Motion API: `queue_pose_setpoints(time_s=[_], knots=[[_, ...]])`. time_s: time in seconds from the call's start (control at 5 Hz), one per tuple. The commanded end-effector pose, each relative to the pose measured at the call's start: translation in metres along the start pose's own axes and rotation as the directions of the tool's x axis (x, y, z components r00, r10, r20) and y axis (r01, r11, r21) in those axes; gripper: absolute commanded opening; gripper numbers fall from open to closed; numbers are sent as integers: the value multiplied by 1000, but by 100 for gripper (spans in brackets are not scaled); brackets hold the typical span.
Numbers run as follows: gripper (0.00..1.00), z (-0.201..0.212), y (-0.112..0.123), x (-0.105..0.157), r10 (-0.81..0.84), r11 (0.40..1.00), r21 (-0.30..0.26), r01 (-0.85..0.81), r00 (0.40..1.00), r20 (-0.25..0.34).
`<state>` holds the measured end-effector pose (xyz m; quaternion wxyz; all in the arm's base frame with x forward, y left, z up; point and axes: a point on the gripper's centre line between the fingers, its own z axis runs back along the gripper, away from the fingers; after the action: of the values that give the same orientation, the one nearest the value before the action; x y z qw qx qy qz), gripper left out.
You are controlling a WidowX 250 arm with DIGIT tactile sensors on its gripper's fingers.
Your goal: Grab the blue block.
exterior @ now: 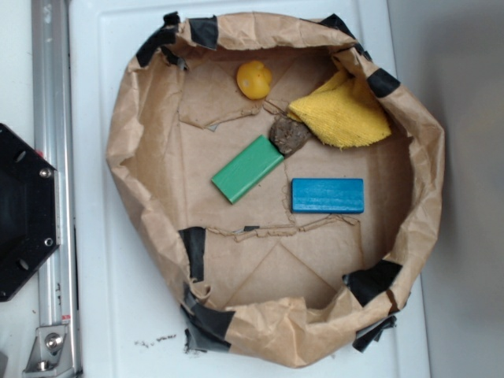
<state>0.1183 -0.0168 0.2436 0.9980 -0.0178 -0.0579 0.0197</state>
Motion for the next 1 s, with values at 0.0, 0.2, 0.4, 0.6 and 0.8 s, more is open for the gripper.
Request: queue_pose_setpoints(time_s=[0.0, 0.2, 0.4, 0.6, 0.8], knots=[[100, 0, 0, 0, 0, 1000, 0, 0, 1000, 0], [100, -38, 6, 46, 13, 1000, 6, -13, 999, 39], [100, -67, 7, 96, -22, 1000, 22, 19, 988, 150], [100, -104, 13, 131, 22, 999, -44, -16, 989, 148], [100, -135, 19, 141, 39, 999, -6, -38, 992, 121]])
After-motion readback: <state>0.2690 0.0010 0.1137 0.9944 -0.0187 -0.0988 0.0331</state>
